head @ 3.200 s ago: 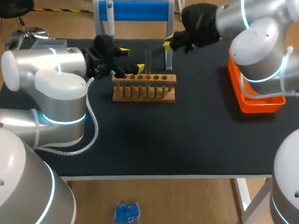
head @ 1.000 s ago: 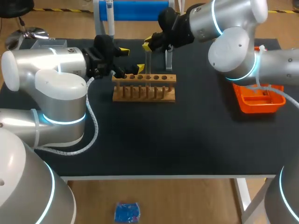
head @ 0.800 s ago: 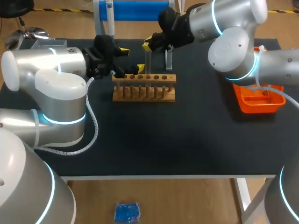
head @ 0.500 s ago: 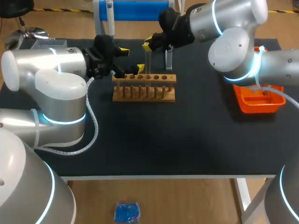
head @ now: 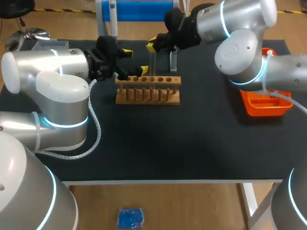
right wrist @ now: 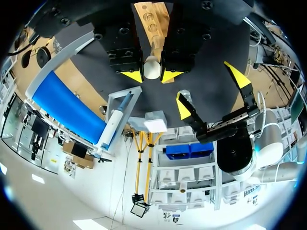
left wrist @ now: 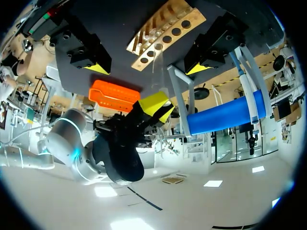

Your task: Invert the test tube, pick up the pipette, mount the tip to pipette, aspirate from beaker and dispense into the tube, eject the tip, return the pipette, and cap with the stopper.

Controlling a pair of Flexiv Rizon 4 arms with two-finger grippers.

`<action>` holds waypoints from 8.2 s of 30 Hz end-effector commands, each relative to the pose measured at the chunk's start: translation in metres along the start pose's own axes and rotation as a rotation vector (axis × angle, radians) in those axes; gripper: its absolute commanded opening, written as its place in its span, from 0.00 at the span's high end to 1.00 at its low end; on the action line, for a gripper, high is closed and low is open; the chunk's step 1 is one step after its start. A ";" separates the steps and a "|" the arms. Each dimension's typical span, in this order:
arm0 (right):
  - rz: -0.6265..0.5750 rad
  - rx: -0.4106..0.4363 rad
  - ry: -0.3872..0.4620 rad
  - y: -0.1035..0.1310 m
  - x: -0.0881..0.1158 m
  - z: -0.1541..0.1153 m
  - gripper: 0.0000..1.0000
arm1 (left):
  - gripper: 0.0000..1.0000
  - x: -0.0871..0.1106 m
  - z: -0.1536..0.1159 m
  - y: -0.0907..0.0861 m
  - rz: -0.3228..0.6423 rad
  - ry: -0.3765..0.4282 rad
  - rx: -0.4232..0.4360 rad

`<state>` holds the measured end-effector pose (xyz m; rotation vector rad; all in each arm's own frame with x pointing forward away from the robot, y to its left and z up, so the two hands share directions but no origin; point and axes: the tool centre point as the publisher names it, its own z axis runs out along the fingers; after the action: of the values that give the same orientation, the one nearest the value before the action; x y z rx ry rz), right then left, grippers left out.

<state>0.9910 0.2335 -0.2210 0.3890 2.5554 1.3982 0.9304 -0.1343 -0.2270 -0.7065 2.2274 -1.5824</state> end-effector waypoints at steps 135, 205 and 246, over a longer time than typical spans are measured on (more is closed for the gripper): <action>-0.096 -0.493 0.453 0.006 0.021 -0.019 1.00 | 0.00 0.001 0.001 0.001 -0.001 -0.004 0.004; -0.005 -0.536 0.457 0.005 0.015 -0.014 1.00 | 0.00 0.001 0.001 0.001 -0.001 -0.004 0.004; -0.154 -0.194 0.226 -0.063 -0.005 -0.069 0.00 | 0.00 0.001 0.001 0.001 -0.001 -0.004 0.004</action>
<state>0.9676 0.1433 -0.2334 -0.0041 2.5265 1.6933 0.9304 -0.1343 -0.2270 -0.7066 2.2274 -1.5823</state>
